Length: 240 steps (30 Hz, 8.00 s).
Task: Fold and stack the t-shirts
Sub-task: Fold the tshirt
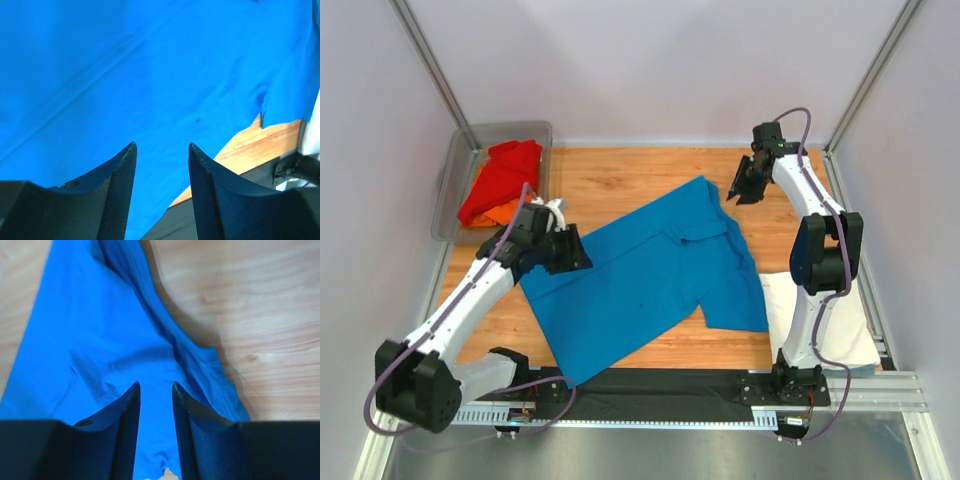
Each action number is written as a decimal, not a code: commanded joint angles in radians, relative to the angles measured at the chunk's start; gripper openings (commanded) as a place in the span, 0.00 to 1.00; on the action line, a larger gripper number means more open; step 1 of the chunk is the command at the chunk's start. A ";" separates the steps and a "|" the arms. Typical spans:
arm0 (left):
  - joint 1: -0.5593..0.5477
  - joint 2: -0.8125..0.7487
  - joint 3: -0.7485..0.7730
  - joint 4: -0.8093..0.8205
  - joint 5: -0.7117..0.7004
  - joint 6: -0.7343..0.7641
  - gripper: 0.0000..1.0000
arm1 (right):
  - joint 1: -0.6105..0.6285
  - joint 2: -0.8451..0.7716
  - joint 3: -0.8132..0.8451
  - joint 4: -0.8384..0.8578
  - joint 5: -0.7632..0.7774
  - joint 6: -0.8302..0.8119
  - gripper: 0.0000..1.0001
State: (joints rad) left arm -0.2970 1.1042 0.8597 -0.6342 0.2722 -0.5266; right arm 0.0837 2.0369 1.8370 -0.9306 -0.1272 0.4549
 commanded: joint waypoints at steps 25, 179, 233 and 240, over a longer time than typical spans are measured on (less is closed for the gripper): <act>-0.495 1.092 0.957 0.096 -0.307 0.120 0.56 | -0.038 0.111 -0.139 0.093 -0.258 -0.120 0.30; -1.047 0.255 -0.142 -0.288 -0.378 -0.441 0.04 | 0.010 -0.268 -0.490 -0.077 0.161 -0.211 0.45; -0.275 0.012 -0.103 -0.513 -0.407 -0.428 0.00 | -0.159 0.213 -0.005 0.171 -0.899 0.272 0.00; -0.199 0.108 -0.028 -0.504 -0.458 -0.345 0.00 | -0.157 0.240 -0.015 0.355 -0.956 0.458 0.00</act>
State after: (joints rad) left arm -0.5282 1.1889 0.7780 -1.1267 -0.1425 -0.9295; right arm -0.0734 2.2711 1.8088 -0.7181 -1.0115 0.7769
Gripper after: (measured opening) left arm 0.008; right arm 0.006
